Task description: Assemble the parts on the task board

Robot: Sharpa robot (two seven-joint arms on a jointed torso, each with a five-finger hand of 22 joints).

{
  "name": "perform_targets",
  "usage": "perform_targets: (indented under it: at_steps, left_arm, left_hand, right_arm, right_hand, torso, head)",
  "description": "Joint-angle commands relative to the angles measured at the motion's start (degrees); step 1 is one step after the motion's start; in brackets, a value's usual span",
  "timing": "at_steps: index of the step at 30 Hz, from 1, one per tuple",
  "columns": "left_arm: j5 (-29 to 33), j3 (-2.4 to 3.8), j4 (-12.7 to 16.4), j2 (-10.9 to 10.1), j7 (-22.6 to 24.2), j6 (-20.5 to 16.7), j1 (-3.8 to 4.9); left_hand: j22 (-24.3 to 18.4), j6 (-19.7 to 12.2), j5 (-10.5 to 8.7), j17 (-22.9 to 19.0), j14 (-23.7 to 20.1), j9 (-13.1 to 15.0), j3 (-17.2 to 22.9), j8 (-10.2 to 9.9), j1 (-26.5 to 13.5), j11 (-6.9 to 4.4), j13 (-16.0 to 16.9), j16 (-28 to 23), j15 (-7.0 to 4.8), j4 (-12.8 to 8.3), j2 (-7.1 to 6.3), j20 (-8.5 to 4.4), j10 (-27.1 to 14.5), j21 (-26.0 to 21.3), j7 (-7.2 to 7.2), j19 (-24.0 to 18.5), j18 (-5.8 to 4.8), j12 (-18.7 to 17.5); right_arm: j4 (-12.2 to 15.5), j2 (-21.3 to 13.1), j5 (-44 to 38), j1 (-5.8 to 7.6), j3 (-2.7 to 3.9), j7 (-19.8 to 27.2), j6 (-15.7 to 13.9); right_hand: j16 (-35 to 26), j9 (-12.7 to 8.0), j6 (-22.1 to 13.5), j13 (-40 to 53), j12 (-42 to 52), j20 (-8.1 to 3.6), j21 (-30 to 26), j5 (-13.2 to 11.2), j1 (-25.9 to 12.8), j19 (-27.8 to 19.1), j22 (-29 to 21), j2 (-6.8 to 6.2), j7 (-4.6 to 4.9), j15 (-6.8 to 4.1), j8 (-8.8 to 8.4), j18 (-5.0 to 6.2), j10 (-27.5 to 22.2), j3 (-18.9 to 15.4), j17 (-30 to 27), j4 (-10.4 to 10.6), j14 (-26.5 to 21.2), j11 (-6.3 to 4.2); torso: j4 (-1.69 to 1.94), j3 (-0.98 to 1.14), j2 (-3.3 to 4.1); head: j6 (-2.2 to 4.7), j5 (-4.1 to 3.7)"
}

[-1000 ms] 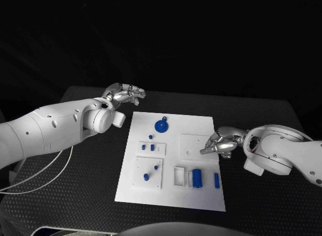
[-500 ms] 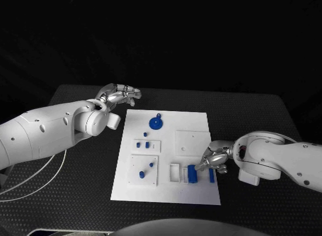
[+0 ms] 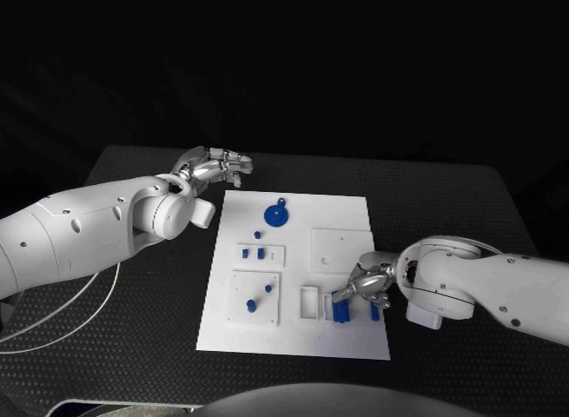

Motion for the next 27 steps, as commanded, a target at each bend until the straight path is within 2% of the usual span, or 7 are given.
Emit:
perform_targets:
  at_steps: [1, 8, 14, 17, 22, 23, 27]
  left_arm:
    - [0.3, 0.03, 0.3, 0.1, 0.2, 1.0, 0.04]
    - [0.3, 0.03, 0.4, -0.1, 0.1, 1.0, 0.04]
    - [0.2, 0.03, 0.5, -0.2, -0.1, 1.1, 0.04]
    - [0.2, 0.02, 0.5, -0.3, -0.1, 1.1, 0.04]
    - [0.1, 0.02, 0.5, -0.4, -0.2, 1.0, 0.04]
    - [0.1, 0.01, 0.5, -0.4, -0.2, 1.0, 0.04]
    - [0.1, 0.01, 0.5, -0.5, -0.1, 1.0, 0.05]
  left_hand:
    - [0.7, -0.3, -0.39, 0.1, 0.2, 0.1, -0.3, 0.3, -0.5, -0.04, -0.1, -0.1, 0.08, 0.2, -0.05, -0.67, -0.4, -0.3, 0.05, 0.4, 0.66, 0.2]
    - [0.7, -0.3, -0.4, 0.1, 0.2, 0.1, -0.3, 0.3, -0.6, -0.03, -0.1, -0.1, 0.09, 0.2, -0.06, -0.66, -0.4, -0.3, 0.05, 0.4, 0.65, 0.2]
    - [0.7, -0.4, -0.4, 0.1, 0.1, 0.1, -0.3, 0.3, -0.6, -0.03, -0.1, -0.1, 0.09, 0.2, -0.08, -0.66, -0.5, -0.3, 0.05, 0.4, 0.66, 0.2]
    - [0.7, -0.4, -0.4, 0.1, 0.1, 0.1, -0.3, 0.3, -0.6, -0.02, -0.1, -0.1, 0.1, 0.2, -0.1, -0.66, -0.5, -0.3, 0.05, 0.4, 0.66, 0.2]
    - [0.7, -0.4, -0.4, 0.1, 0.1, 0.1, -0.3, 0.3, -0.6, -0.01, -0.1, -0.1, 0.1, 0.2, -0.11, -0.66, -0.5, -0.3, 0.06, 0.4, 0.66, 0.2]
    - [0.7, -0.4, -0.4, 0.1, 0.1, 0.1, -0.3, 0.3, -0.6, -0.01, -0.1, -0.1, 0.1, 0.2, -0.11, -0.66, -0.5, -0.3, 0.06, 0.4, 0.66, 0.2]
    - [0.7, -0.4, -0.4, 0.1, 0.1, 0.1, -0.3, 0.3, -0.7, 0.0, -0.1, -0.1, 0.11, 0.3, -0.12, -0.66, -0.6, -0.3, 0.06, 0.4, 0.66, 0.2]
  right_arm:
    - [-0.2, 0.2, -1.2, -0.34, -0.08, -0.8, 0.1]
    - [-0.5, 0.7, -2.4, -0.54, -0.46, -1.5, 1.5]
    - [-0.5, 1.0, -4.2, -0.56, -1.01, -1.8, 1.6]
    - [-0.4, 1.0, -5.3, -0.56, -1.27, -1.8, 0.9]
    - [-0.4, 1.0, -6.2, -0.56, -1.35, -1.5, -0.7]
    - [-0.5, 1.0, -6.3, -0.56, -1.35, -1.4, -0.7]
    - [-0.4, 0.9, -6.3, -0.56, -1.35, -1.0, -1.1]
  right_hand:
    - [0.0, 0.0, 1.0, 0.1, 0.2, -0.6, 0.4, -0.3, -0.5, 0.6, -0.1, -0.03, 0.71, 0.0, -0.33, 2.62, -3.1, -0.4, 0.0, 0.0, 0.1, -0.93]
    - [0.0, 0.1, 1.2, 0.1, 0.1, -0.61, 0.4, -0.3, -0.9, 0.5, -0.1, 0.01, 0.68, 0.0, -0.3, 2.62, -3.2, -0.6, 0.0, 0.0, 0.1, -0.95]
    - [-0.1, 0.3, 1.4, 0.3, 0.1, -0.68, 0.5, -0.3, -0.5, 0.4, -0.2, 0.18, 0.58, -0.07, -0.25, 2.62, -3.3, -0.5, 0.1, -0.6, 0.0, -1.04]
    - [0.0, 0.4, 1.8, 0.3, 0.1, -0.78, 0.5, -0.3, 0.7, 0.4, -0.2, 0.51, 0.47, -0.16, -0.17, 2.62, -3.2, 0.1, 0.2, -1.5, 0.1, -1.14]
    - [0.1, 0.7, 2.5, 0.5, 0.1, -0.94, 0.7, -0.3, 4.1, 0.5, -0.2, 1.96, 0.23, -0.34, 0.06, 2.62, -2.9, 2.0, 0.5, -3.9, 0.4, -1.37]
    - [0.2, 0.7, 2.8, 0.5, 0.1, -0.93, 0.8, -0.2, 4.8, 0.6, -0.3, 2.69, 0.16, -0.38, 0.14, 2.62, -2.7, 2.5, 0.7, -4.3, 0.6, -1.43]
    - [0.4, 0.8, 3.4, 0.5, 0.0, -0.62, 1.0, -0.2, 5.0, 0.7, -0.3, 3.69, 0.07, -0.4, 0.16, 2.62, -2.3, 2.8, 1.1, -5.4, 1.2, -1.51]
  torso:
    - [0.12, -0.03, 0.01]
    - [-0.16, 0.0, -0.07]
    - [-0.05, -0.02, -0.06]
    - [0.01, -0.06, -0.07]
    - [0.02, -0.09, -0.08]
    - [-0.03, -0.08, -0.07]
    - [-0.1, -0.09, -0.05]
  head:
    - [-0.39, 0.32]
    - [-0.74, 0.7]
    - [-0.86, 0.61]
    - [-0.97, 0.61]
    - [-0.94, 0.61]
    - [-0.92, 0.62]
    - [-0.91, 0.64]
